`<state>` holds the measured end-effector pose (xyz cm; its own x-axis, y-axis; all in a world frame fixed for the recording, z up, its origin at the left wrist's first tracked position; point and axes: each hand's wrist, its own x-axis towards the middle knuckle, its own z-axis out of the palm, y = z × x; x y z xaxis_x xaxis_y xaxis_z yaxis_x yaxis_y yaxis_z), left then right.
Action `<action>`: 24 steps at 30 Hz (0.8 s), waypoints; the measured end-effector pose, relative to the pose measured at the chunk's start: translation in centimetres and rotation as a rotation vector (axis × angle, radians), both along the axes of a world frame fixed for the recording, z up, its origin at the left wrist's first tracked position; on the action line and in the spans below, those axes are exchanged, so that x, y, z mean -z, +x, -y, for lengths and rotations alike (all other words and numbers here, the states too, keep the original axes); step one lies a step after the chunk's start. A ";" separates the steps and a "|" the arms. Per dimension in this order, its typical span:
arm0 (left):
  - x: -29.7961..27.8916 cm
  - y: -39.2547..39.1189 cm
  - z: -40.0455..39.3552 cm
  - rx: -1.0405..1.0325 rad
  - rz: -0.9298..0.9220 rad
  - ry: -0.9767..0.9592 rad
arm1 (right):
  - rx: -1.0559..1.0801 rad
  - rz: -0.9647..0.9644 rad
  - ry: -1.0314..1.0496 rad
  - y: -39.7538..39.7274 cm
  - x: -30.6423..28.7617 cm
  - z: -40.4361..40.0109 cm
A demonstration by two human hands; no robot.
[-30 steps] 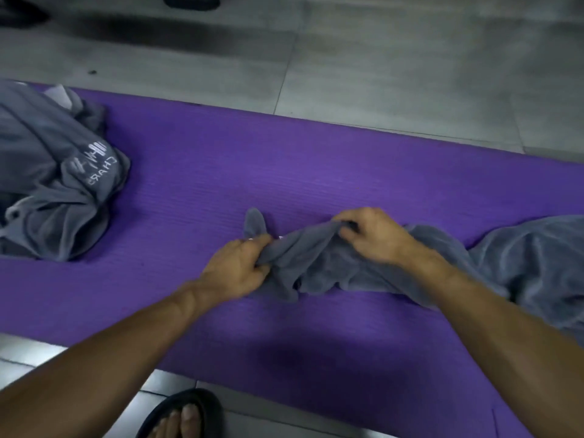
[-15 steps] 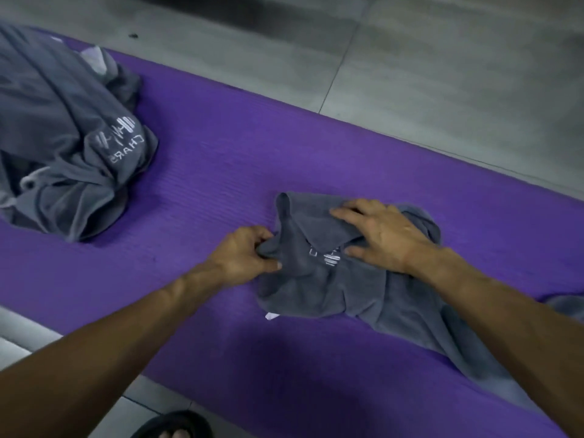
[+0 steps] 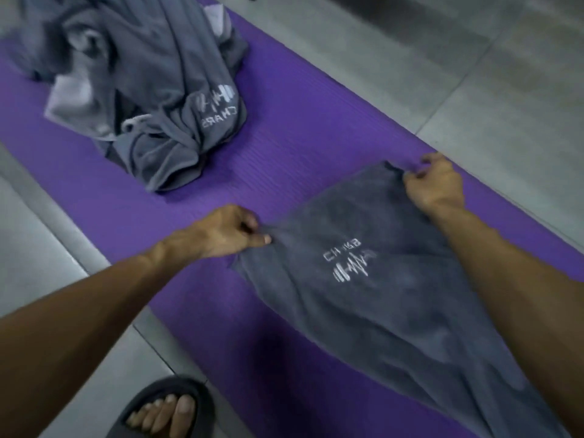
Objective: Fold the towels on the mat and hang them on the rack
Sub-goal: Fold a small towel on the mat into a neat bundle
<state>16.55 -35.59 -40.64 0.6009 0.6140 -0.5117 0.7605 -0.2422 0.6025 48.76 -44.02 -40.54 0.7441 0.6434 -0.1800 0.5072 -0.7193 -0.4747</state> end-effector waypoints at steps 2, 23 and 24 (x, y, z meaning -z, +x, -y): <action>1.2 -1.0 1.0 -0.027 -0.019 -0.051 | -0.192 0.215 -0.106 -1.9 -0.3 -1.6; 1.9 -3.3 0.3 0.033 -0.089 0.657 | -0.473 0.173 0.037 -12.3 1.7 -11.0; 2.4 -2.0 0.5 0.120 -0.064 0.602 | -0.395 0.219 0.039 -10.8 1.5 -10.4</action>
<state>14.55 -36.09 -43.07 0.6634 0.7362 -0.1337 0.7369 -0.6119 0.2871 37.91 -33.58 -42.01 0.4582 0.8887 -0.0158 0.8307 -0.4345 -0.3481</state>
